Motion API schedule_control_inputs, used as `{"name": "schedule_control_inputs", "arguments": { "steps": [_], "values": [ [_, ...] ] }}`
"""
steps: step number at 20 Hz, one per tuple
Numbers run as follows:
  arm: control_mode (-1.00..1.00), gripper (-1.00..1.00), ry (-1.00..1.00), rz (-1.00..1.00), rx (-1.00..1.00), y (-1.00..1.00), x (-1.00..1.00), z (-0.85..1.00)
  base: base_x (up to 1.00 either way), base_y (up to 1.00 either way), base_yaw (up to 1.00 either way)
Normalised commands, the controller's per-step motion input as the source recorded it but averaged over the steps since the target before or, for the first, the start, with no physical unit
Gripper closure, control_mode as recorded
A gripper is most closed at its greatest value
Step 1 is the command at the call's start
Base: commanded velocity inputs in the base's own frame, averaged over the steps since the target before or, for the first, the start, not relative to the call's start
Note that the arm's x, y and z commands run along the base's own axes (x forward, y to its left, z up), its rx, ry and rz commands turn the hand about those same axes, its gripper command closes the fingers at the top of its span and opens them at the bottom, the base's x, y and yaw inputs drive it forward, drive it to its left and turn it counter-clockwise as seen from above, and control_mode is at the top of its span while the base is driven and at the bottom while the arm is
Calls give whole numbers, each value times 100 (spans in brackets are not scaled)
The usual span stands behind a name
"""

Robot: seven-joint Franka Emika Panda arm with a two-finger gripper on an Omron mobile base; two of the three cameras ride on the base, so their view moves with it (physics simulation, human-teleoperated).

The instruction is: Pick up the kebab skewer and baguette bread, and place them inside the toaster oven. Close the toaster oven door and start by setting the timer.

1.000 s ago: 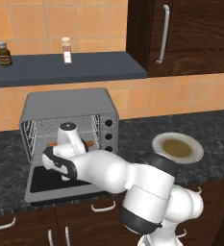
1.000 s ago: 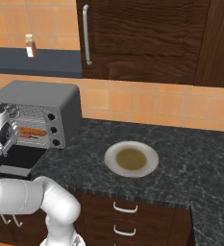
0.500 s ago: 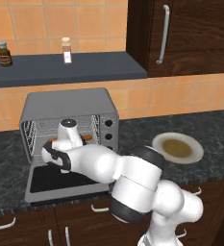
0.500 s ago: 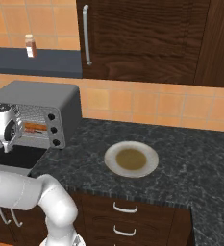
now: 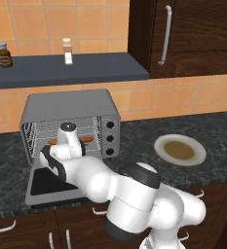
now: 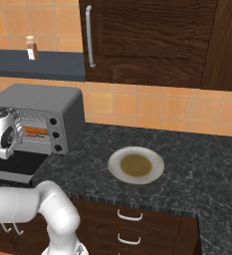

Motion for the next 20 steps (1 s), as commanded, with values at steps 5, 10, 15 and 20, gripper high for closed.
{"name": "schedule_control_inputs", "arguments": {
  "steps": [5, 10, 15, 20],
  "values": [
    [-100, -100, -2, 5, 0, 0, -88, 1, 0, 0, 0],
    [-100, -100, 0, 13, 0, 0, -98, 10, 0, 0, 0],
    [-100, -100, 0, 44, 0, 0, -94, 0, 0, 0, 0],
    [-100, -100, 0, 78, -1, 0, -81, 0, 0, 0, 0]
  ]
}}
